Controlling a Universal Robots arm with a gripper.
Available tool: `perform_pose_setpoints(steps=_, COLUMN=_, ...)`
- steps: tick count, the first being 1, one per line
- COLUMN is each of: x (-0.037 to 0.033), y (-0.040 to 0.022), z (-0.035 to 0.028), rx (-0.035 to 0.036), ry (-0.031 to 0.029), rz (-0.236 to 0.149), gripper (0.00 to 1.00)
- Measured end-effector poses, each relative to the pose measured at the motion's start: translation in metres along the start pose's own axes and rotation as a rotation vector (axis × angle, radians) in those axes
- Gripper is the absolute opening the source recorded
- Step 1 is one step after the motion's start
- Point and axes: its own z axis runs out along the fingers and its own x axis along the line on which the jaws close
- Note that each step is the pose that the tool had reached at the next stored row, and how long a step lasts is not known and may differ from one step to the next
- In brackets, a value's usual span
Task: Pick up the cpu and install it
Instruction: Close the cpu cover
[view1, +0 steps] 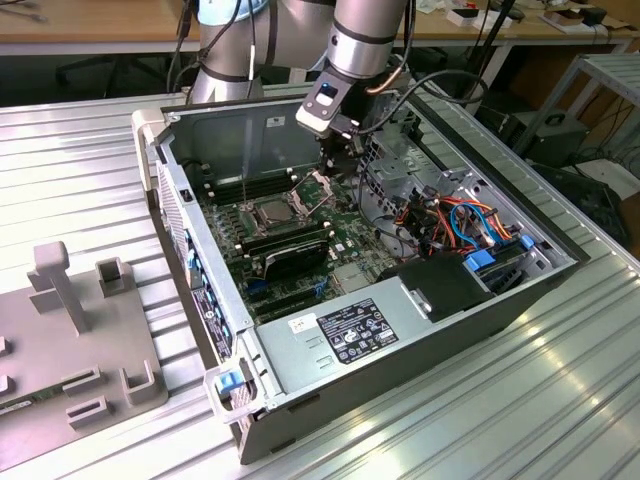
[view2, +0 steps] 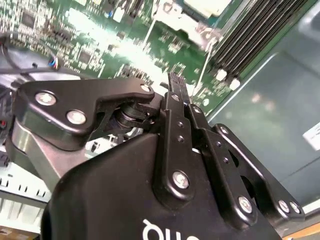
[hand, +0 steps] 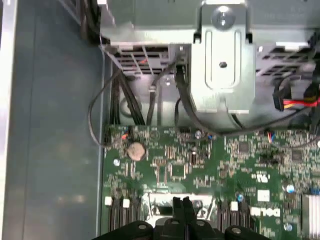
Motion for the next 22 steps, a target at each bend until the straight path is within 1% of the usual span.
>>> perform_pose_setpoints(steps=1, x=-0.0001, y=0.0053, z=0.0001, rx=0.0001, ry=0.0000, rz=0.000, gripper=0.11)
perform_pose_setpoints(steps=6, x=-0.0003, y=0.0194, z=0.0008, rx=0.0000, ry=0.0001, rz=0.000, gripper=0.11)
perform_pose_setpoints(steps=7, x=-0.0003, y=0.0207, z=0.0013, rx=0.0000, ry=0.0000, rz=0.000, gripper=0.11)
perform_pose_setpoints(steps=11, x=-0.0004, y=0.0223, z=0.0060, rx=0.0000, ry=0.0000, rz=0.000, gripper=0.11)
perform_pose_setpoints(steps=20, x=-0.0007, y=0.0232, z=0.0248, rx=0.0001, ry=-0.0003, rz=0.000, gripper=0.11)
perform_pose_setpoints(steps=22, x=-0.0007, y=0.0233, z=0.0277, rx=0.0000, ry=-0.0002, rz=0.000, gripper=0.11)
